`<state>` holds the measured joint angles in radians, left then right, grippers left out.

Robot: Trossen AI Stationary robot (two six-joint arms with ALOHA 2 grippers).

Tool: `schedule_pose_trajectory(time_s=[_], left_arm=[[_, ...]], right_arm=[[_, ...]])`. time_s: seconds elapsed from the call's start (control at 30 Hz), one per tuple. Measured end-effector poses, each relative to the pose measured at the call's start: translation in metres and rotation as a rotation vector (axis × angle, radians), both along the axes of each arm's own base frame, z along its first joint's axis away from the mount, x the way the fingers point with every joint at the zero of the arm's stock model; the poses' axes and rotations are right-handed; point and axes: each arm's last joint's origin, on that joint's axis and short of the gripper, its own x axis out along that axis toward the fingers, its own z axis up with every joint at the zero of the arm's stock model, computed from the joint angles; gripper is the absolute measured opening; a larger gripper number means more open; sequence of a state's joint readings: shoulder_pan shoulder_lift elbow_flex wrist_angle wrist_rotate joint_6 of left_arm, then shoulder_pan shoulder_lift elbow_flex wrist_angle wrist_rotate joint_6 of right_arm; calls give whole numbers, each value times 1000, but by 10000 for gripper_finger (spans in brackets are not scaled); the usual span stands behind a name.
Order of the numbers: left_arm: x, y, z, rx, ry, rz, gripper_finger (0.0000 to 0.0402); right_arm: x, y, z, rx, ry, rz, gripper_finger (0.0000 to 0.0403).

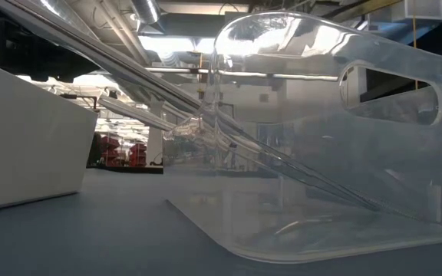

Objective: Sort silverware by color (type)
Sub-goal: Put the yellow table knife into the black transparent bin

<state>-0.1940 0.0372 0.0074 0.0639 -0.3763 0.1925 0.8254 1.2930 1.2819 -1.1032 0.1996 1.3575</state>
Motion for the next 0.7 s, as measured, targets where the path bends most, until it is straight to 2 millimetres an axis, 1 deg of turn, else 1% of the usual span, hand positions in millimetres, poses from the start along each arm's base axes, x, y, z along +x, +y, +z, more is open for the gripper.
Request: schedule_pose_trajectory(time_s=[0.17,0.3,0.43,0.7], left_arm=[[0,0,0,0,0,0,126],[0,0,0,0,0,0,126],[0,0,0,0,0,0,126],[0,0,0,0,0,0,126]], right_arm=[[-9,10,-1,27,-2,-70,47],[-13,19,-7,31,29,-119,47],[-9,27,-18,12,72,-172,47],[0,38,-35,-42,113,-194,47]])
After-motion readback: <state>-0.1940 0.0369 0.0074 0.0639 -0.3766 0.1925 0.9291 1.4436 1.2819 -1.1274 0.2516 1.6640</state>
